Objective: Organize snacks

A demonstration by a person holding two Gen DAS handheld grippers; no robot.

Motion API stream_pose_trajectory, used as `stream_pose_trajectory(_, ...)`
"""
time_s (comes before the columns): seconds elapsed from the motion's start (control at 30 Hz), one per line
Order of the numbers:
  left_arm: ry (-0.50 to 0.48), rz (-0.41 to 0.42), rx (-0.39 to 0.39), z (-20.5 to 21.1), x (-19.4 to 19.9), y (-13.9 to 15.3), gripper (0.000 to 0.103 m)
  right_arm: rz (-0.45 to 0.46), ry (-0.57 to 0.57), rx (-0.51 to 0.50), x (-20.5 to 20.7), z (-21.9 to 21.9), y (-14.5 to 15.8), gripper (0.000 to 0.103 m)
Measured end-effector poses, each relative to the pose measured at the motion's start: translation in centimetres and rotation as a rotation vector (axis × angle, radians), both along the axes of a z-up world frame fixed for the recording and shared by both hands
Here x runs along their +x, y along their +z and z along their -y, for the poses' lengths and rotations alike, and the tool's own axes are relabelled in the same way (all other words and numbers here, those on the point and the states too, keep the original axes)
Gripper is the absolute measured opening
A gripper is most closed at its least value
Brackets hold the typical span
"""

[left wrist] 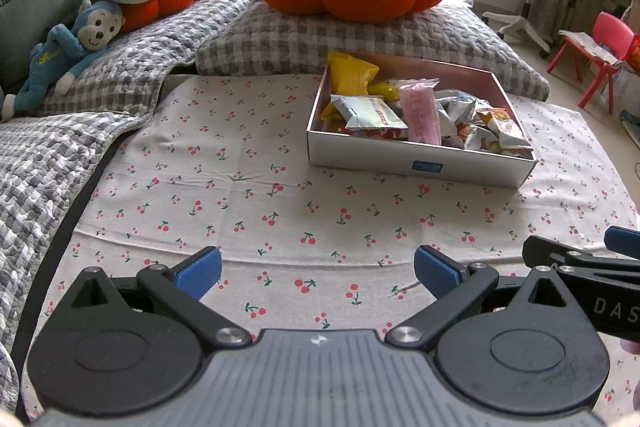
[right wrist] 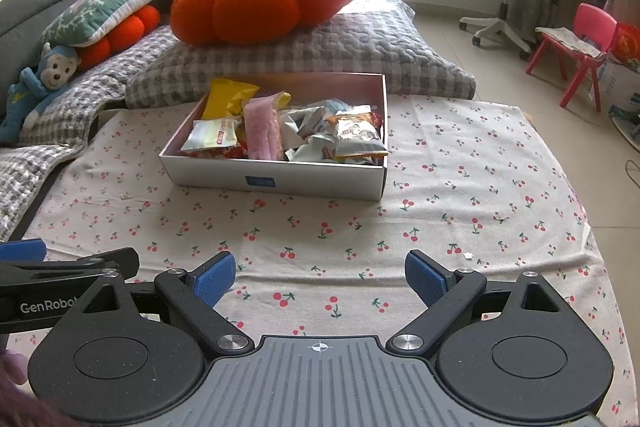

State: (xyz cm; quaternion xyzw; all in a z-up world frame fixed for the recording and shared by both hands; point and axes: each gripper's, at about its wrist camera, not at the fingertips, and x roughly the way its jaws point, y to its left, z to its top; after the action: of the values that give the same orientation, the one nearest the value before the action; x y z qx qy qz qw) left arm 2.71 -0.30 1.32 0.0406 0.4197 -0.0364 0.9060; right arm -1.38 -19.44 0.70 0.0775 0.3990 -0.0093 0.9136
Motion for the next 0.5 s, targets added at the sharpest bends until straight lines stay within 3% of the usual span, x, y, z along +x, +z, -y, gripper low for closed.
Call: stream_pose_trajectory(0.5,-0.003,-0.001,0.003,0.02,-0.08,0.03,0.103,-0.003,0.0,-0.003,0.05,-0.01,-0.11,0.094)
